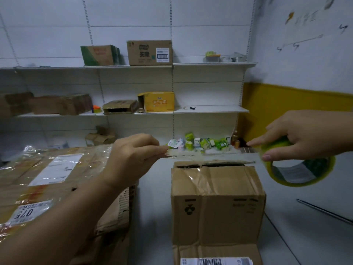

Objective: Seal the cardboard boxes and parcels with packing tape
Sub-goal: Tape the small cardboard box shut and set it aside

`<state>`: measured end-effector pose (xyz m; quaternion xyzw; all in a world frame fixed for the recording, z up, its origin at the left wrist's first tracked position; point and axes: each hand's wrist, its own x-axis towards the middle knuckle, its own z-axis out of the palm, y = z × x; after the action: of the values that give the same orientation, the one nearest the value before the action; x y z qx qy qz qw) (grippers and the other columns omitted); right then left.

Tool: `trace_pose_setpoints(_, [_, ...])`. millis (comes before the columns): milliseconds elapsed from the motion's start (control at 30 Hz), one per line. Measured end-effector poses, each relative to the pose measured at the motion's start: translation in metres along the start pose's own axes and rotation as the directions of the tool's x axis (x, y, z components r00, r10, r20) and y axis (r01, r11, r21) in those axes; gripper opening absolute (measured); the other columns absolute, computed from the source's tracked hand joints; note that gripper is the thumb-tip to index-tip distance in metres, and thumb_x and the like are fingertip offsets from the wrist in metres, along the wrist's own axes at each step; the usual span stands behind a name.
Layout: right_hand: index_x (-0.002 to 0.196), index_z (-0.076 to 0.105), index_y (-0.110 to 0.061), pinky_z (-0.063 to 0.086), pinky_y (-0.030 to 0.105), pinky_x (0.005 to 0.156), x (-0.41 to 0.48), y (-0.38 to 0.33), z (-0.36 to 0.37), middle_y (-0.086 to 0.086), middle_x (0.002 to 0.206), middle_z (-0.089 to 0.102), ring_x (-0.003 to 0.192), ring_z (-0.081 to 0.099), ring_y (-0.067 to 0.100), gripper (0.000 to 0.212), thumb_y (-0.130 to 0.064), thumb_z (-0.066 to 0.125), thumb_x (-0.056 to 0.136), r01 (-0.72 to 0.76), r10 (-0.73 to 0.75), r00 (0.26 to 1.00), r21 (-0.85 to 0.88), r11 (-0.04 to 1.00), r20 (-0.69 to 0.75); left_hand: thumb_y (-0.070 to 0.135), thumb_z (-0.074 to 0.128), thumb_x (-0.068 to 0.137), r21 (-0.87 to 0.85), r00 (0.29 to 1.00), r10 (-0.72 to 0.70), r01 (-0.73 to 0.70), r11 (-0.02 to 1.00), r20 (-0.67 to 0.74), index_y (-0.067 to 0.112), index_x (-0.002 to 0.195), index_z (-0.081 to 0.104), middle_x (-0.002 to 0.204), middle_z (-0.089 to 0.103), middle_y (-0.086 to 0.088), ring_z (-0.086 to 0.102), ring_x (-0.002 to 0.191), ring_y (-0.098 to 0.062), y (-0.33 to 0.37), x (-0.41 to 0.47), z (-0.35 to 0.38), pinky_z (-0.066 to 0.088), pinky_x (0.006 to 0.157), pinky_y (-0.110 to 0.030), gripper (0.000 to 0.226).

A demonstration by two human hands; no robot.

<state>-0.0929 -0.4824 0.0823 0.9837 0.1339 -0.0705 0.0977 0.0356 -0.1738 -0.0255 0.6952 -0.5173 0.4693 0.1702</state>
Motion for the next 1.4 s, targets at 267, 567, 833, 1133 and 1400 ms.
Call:
trace_pose_setpoints(267, [0.105,0.044,-0.070,0.048,0.016,0.073,0.001,0.021,0.012,-0.035,0.089,0.054,0.081,0.052,-0.010,0.079,-0.104,0.009,0.044,0.026,-0.023,0.984,0.014,1.000,-0.175,0.027,0.058,0.086,-0.098,0.904,-0.427,0.427,0.899,0.017,0.020,0.100,0.064,0.083,0.067,-0.001,0.065,0.070,-0.015,0.002,-0.020,-0.023,0.051,0.060,-0.025,0.017])
trace_pose_setpoints(567, [0.113,0.060,-0.052,0.047,0.019,0.071,0.004,0.015,0.002,-0.032,0.088,0.050,0.084,0.052,-0.004,0.089,-0.098,0.017,0.050,0.041,-0.046,0.964,-0.025,0.999,-0.261,0.077,0.032,0.063,-0.061,0.382,-0.484,0.829,0.555,0.787,0.027,0.132,0.049,0.118,0.061,0.002,0.057,0.103,-0.012,0.041,0.060,0.010,0.047,0.091,-0.031,0.087])
trace_pose_setpoints(833, [0.117,0.059,-0.050,0.039,0.015,0.068,-0.001,0.014,0.003,-0.033,0.084,0.045,0.082,0.048,-0.008,0.081,-0.090,0.023,0.055,0.023,-0.032,0.966,-0.038,0.999,-0.257,0.047,0.059,0.085,-0.009,0.372,-0.458,0.783,0.621,0.807,0.025,0.088,0.066,0.083,0.066,0.004,0.061,0.079,-0.009,0.033,0.065,0.015,0.049,0.073,-0.025,0.022])
trace_pose_setpoints(1133, [0.114,0.060,-0.050,0.043,0.016,0.069,-0.005,0.011,-0.002,-0.031,0.087,0.050,0.086,0.051,-0.005,0.076,-0.087,0.030,0.055,0.006,0.012,0.963,0.064,0.998,-0.268,0.051,0.056,0.084,-0.008,0.424,-0.348,0.644,0.765,0.836,0.036,0.118,0.060,0.104,0.060,0.017,0.056,0.096,0.000,0.045,0.073,0.011,0.047,0.085,-0.018,0.037])
trace_pose_setpoints(1400, [0.096,0.063,-0.060,0.052,0.028,0.073,-0.012,0.015,-0.016,-0.026,0.092,0.059,0.092,0.056,0.004,0.059,-0.090,0.049,0.047,0.065,0.047,0.936,0.301,0.951,-0.350,0.041,0.060,0.088,0.060,0.422,-0.340,0.552,0.832,0.841,0.034,0.127,0.054,0.118,0.052,0.012,0.049,0.102,-0.006,0.062,0.060,0.025,0.045,0.092,-0.025,0.041])
